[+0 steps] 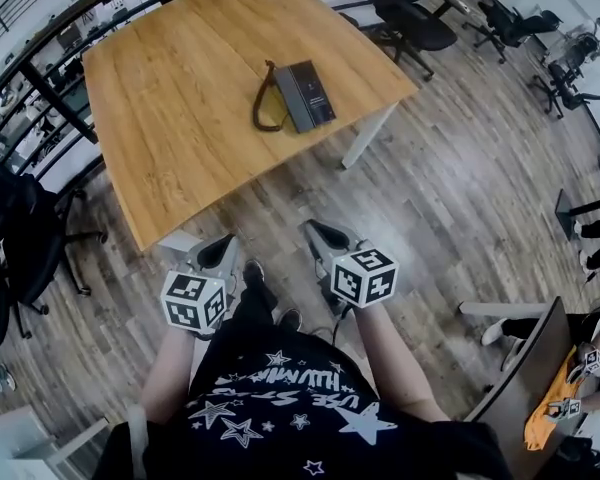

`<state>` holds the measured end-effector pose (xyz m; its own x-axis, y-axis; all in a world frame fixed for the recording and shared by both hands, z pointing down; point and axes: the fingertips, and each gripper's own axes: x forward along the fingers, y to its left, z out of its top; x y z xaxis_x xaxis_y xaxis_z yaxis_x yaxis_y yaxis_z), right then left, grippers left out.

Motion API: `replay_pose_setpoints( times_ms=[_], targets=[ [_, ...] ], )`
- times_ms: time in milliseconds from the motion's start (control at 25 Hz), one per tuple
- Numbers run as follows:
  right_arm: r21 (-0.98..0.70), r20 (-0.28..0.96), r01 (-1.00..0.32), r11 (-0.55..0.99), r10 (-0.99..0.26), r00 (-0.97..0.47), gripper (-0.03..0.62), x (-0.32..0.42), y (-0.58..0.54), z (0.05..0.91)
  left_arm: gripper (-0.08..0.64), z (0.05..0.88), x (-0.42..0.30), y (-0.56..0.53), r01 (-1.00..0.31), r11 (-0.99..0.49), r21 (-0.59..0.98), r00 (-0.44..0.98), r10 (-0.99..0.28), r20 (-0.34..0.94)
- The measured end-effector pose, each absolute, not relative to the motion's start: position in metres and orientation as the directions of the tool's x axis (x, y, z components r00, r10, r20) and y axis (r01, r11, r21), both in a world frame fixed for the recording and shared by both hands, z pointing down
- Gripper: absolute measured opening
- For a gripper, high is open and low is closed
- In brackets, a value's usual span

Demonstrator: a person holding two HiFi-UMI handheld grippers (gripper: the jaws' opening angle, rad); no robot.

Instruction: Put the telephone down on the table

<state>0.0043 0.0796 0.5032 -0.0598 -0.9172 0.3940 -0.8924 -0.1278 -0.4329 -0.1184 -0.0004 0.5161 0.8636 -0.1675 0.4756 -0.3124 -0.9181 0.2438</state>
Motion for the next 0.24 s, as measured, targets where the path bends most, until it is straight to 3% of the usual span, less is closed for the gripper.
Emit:
replay_pose_setpoints(
  times_ms=[240],
  targets=[
    [-0.431,0.407,-0.894,-0.124,-0.911,-0.069,-0.002,-0.014,0.100,0.511,0.002,0.520,-0.138,0.020,-0.326,-0.913,0.245,0.859,-0.177,0.481]
  ],
)
